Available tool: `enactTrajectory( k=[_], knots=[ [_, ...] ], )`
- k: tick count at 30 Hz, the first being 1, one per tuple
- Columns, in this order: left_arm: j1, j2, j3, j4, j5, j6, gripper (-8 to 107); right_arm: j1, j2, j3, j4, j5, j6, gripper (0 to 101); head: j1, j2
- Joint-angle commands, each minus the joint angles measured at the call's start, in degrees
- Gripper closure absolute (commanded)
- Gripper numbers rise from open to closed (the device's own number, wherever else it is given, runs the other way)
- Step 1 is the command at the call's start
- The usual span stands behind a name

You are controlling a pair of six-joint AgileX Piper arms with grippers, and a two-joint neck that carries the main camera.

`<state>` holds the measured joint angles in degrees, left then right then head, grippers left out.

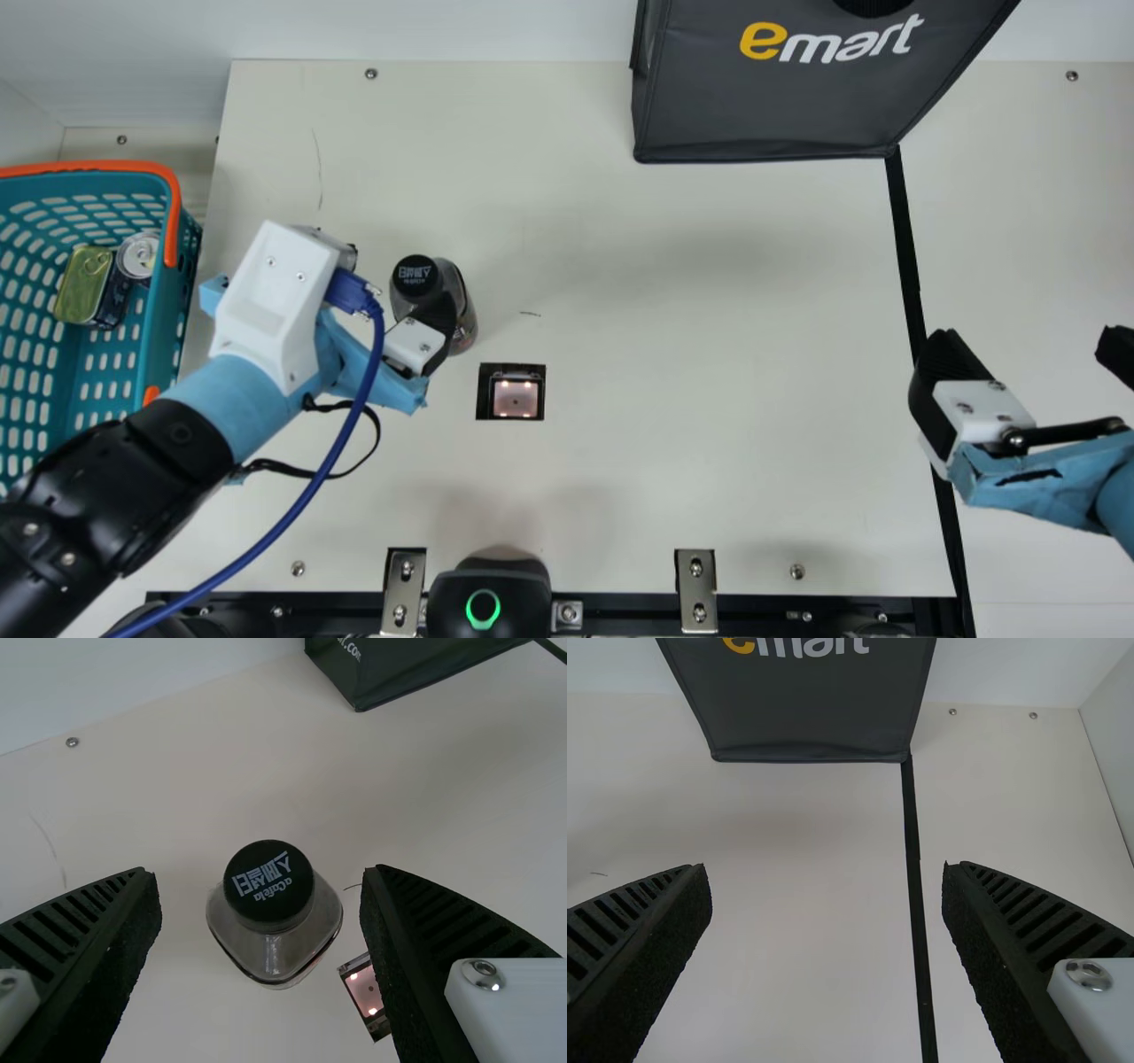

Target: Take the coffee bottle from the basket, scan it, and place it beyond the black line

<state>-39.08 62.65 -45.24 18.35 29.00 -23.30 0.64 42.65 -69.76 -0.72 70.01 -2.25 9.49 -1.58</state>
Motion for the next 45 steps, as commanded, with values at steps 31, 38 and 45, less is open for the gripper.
enactTrajectory(
  k=[31,38,45],
  knots=[
    [-5.88,5.48,1.71,19.67,0.87,-28.04,9,0.0,0.0,0.0,0.0,-0.06,0.0,10,-1.57,0.0],
    [-5.88,6.76,1.46,23.03,1.22,-33.36,9,0.0,0.0,0.0,0.0,-0.06,0.0,10,-1.57,0.0],
    [-6.44,8.1,1.2,25.83,1.59,-37.98,9,0.0,0.0,0.0,0.0,-0.06,0.0,10,-1.57,0.0]
  ],
)
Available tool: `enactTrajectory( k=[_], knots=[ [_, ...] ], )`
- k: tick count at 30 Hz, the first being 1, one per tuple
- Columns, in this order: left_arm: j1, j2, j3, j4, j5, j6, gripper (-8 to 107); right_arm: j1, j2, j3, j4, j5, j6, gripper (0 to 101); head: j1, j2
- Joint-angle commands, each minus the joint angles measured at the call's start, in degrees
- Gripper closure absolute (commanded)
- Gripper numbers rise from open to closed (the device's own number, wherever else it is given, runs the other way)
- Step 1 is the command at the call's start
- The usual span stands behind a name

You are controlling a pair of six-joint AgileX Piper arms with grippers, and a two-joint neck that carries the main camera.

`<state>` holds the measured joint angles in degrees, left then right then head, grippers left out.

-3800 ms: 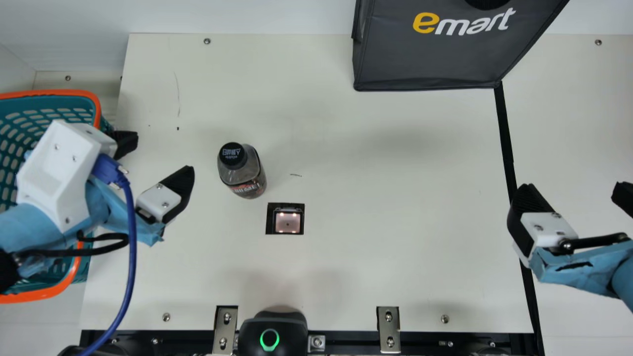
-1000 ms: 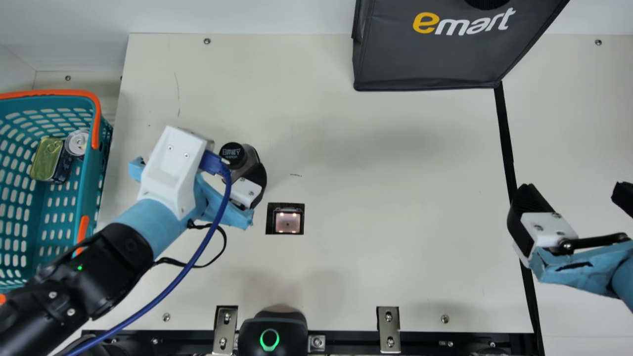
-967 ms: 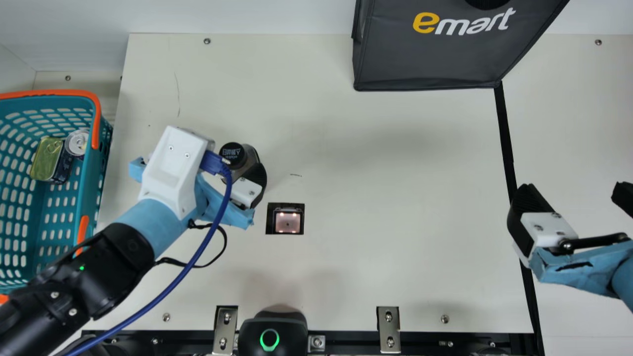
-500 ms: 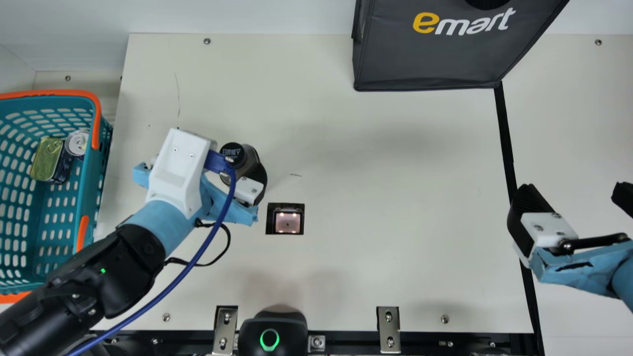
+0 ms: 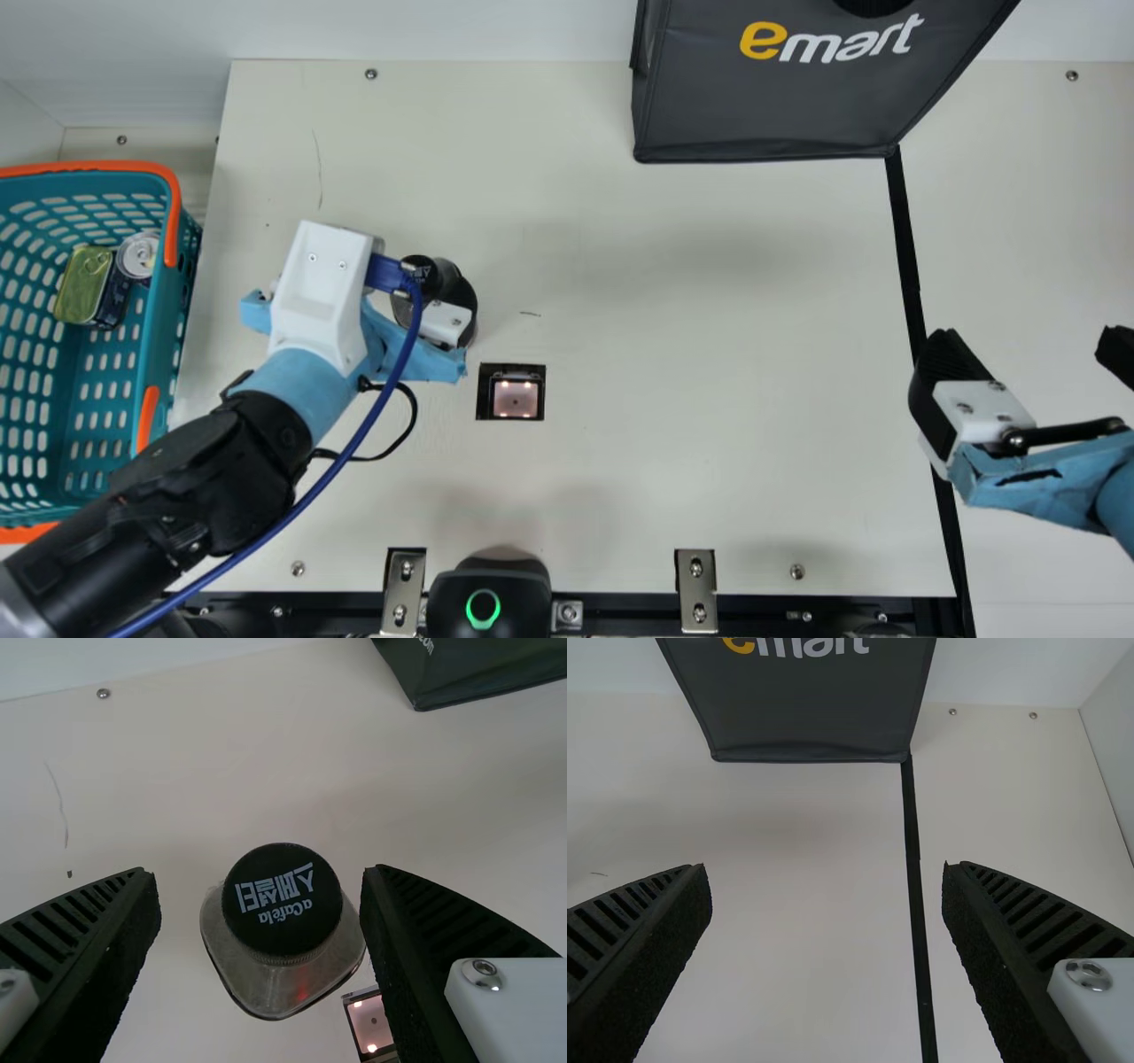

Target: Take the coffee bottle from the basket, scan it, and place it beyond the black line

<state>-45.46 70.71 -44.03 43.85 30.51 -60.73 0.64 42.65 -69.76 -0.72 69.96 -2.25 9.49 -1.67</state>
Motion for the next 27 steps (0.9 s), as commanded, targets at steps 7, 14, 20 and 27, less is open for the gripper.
enactTrajectory(
  k=[7,14,20,27],
  knots=[
    [-0.75,1.34,-0.27,2.42,0.5,-3.97,9,0.0,0.0,0.0,0.0,0.0,0.0,10,-1.57,0.09],
    [-1.2,2.43,-0.4,4.57,0.96,-6.83,9,0.0,0.0,0.0,0.0,0.0,0.0,10,-1.57,0.09],
    [-1.23,3.24,-0.45,6.03,1.06,-8.64,9,0.0,0.0,0.0,0.0,0.0,0.0,10,-1.57,0.09],
    [-1.16,4.06,-0.61,7.57,1.06,-10.49,36,0.0,0.0,0.0,0.0,0.0,0.0,10,-1.57,0.09]
  ],
)
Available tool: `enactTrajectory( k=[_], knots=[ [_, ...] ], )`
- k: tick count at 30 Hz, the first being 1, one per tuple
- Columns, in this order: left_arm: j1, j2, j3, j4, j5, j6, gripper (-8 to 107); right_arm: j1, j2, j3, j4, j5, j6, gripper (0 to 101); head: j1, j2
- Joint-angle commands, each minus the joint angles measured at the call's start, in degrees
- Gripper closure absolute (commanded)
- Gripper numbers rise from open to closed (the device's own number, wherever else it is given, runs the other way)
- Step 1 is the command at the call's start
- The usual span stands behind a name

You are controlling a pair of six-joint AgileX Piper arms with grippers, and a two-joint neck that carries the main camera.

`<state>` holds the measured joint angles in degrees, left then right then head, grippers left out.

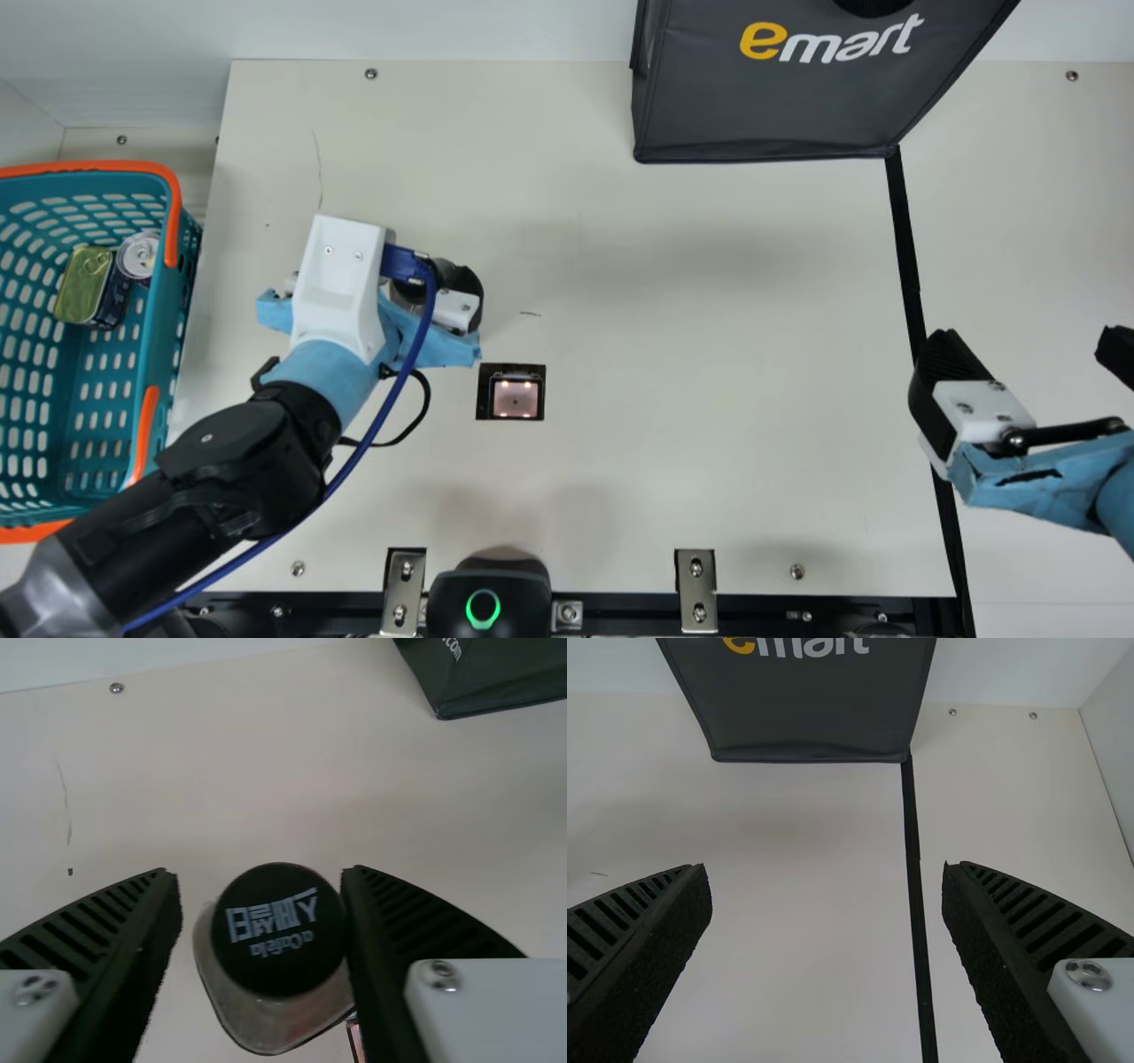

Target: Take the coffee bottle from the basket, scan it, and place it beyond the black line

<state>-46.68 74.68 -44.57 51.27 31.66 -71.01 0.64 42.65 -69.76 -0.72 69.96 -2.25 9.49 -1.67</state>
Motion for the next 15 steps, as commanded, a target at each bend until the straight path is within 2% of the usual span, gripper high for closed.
enactTrajectory(
  k=[1,8,15],
  knots=[
    [0.07,0.18,-0.08,0.34,-0.17,-0.41,42,0.0,0.0,0.0,0.0,0.0,0.0,10,-1.57,0.09],
    [0.28,0.5,-0.06,0.99,-0.98,-1.18,89,0.0,0.0,0.0,0.0,0.05,0.0,10,-1.57,0.09],
    [0.64,-0.06,-0.01,0.25,-2.87,0.82,89,0.0,0.0,0.0,0.0,0.05,0.0,10,-1.57,0.09]
  ],
)
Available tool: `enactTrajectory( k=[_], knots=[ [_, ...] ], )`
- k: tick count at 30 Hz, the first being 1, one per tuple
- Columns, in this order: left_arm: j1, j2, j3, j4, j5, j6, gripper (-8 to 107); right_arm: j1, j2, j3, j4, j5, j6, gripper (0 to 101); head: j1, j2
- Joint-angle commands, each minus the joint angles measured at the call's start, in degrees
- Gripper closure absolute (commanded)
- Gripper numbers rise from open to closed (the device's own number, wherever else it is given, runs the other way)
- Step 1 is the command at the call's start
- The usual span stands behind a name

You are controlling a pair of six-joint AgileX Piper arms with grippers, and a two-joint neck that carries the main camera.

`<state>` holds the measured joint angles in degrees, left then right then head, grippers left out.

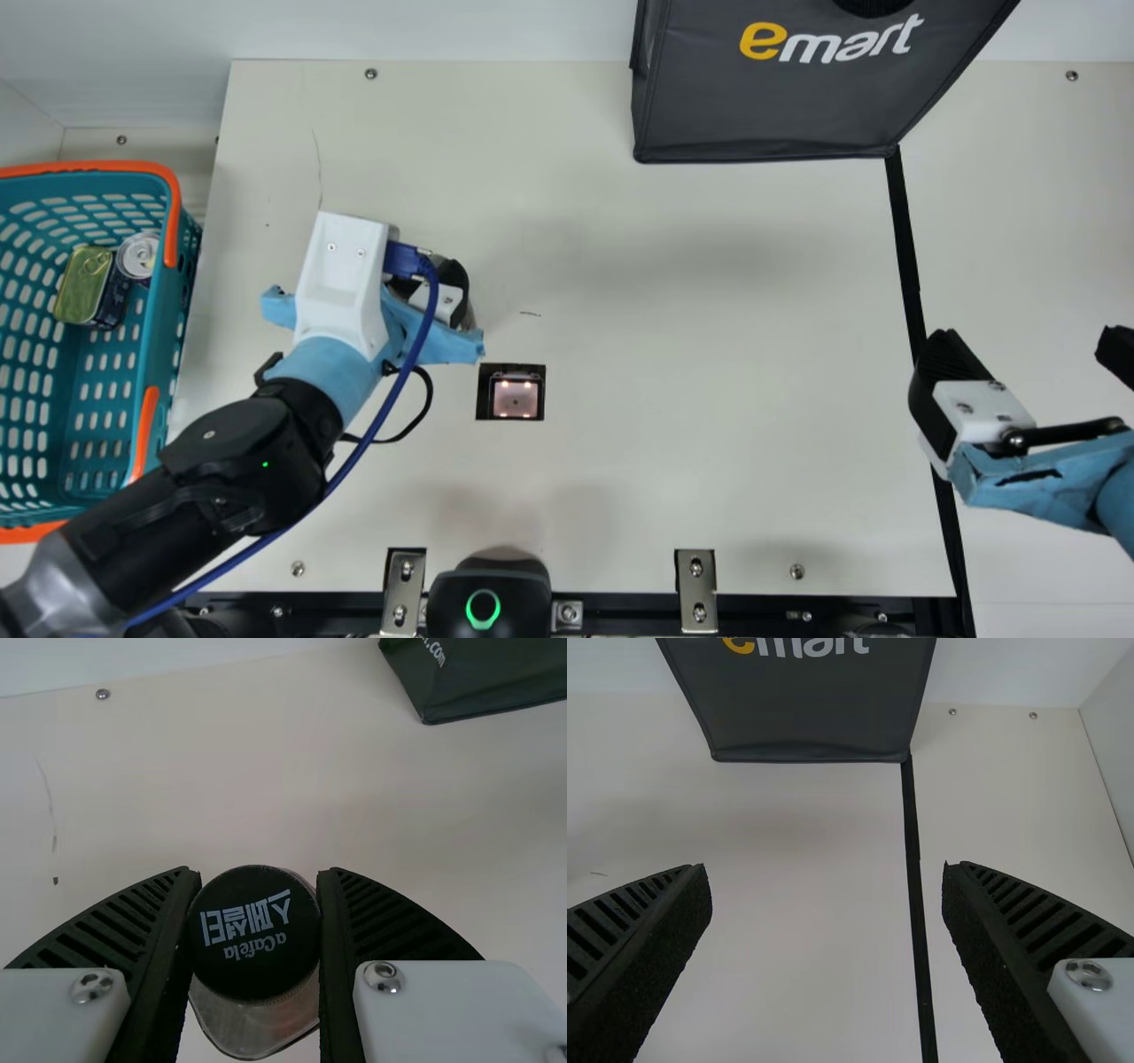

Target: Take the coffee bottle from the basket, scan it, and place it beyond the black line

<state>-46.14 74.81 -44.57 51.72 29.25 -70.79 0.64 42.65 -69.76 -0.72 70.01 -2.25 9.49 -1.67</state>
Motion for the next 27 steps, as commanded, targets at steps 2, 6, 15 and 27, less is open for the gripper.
enactTrajectory(
  k=[2,6,15,27],
  knots=[
    [0.33,-0.51,0.04,-0.93,-1.3,2.13,89,0.0,0.0,0.0,0.0,0.0,0.0,10,-1.57,0.09],
    [0.58,-1.31,0.29,-2.76,-3.27,6.18,89,0.0,0.0,0.0,0.0,0.0,0.0,10,-1.57,0.09],
    [1.22,-3.35,1.62,-9.06,-8.05,18.49,89,0.0,0.0,0.0,0.0,0.0,0.0,10,-1.57,0.09],
    [1.97,-5.37,3.07,-21.75,-12.08,38.24,89,0.0,0.0,0.0,0.0,0.0,0.0,10,-1.57,0.09]
  ],
)
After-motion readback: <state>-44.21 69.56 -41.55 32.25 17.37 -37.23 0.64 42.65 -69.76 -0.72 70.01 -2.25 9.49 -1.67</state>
